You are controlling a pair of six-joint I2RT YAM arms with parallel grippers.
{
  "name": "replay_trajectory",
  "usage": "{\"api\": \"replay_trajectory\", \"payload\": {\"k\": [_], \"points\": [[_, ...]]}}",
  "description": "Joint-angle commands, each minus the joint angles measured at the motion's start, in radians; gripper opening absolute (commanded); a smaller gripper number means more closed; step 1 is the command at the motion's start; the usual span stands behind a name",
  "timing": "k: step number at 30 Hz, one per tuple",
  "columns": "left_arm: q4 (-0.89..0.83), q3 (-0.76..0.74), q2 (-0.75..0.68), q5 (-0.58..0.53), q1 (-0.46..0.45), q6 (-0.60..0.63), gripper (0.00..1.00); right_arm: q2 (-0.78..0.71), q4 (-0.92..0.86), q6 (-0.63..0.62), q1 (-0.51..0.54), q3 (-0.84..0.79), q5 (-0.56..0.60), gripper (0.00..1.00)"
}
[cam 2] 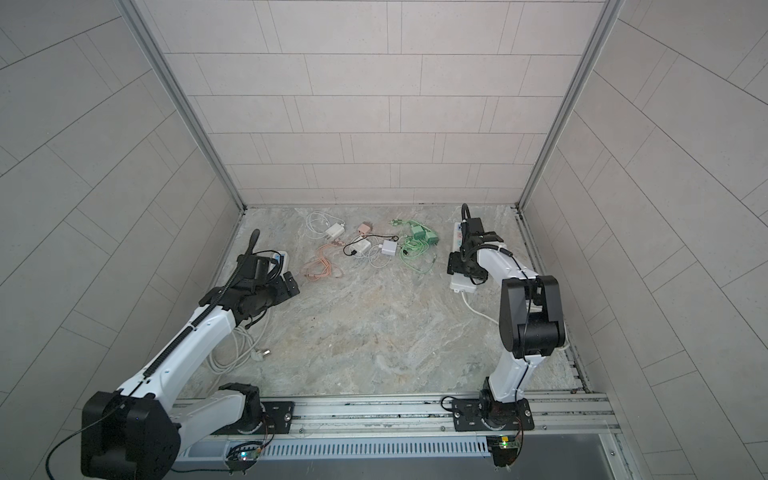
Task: Insert the plug
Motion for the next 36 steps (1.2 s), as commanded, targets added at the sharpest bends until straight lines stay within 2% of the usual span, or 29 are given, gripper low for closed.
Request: {"api": "replay_trajectory", "payload": {"k": [1,8,11,17,26,30,36], "points": [[-0.028,0.008,-0.006,-0.023,0.005,-0.012,1.00,-0.102,0.052,-0.090,0.046,0.000,-0.053,0.54],[-0.060,0.019,-0.037,-0.055,0.011,-0.022,1.00,-0.205,-0.053,-0.310,0.296,-0.004,-0.023,0.56],[-0.071,0.014,-0.060,-0.059,0.012,-0.033,1.00,-0.227,-0.047,-0.345,0.394,-0.024,-0.036,0.56],[-0.090,-0.020,-0.152,-0.092,0.014,-0.043,1.00,-0.262,-0.013,-0.427,0.590,-0.107,0.013,0.54],[-0.125,-0.047,-0.231,-0.104,0.013,-0.046,1.00,-0.171,-0.057,-0.445,0.859,-0.120,0.091,0.55],[-0.124,-0.067,-0.257,-0.105,0.013,-0.047,1.00,-0.140,-0.047,-0.435,0.922,-0.147,0.095,0.55],[-0.106,-0.088,-0.255,-0.091,0.013,-0.037,1.00,-0.113,-0.024,-0.421,0.933,-0.188,0.102,0.58]]}}
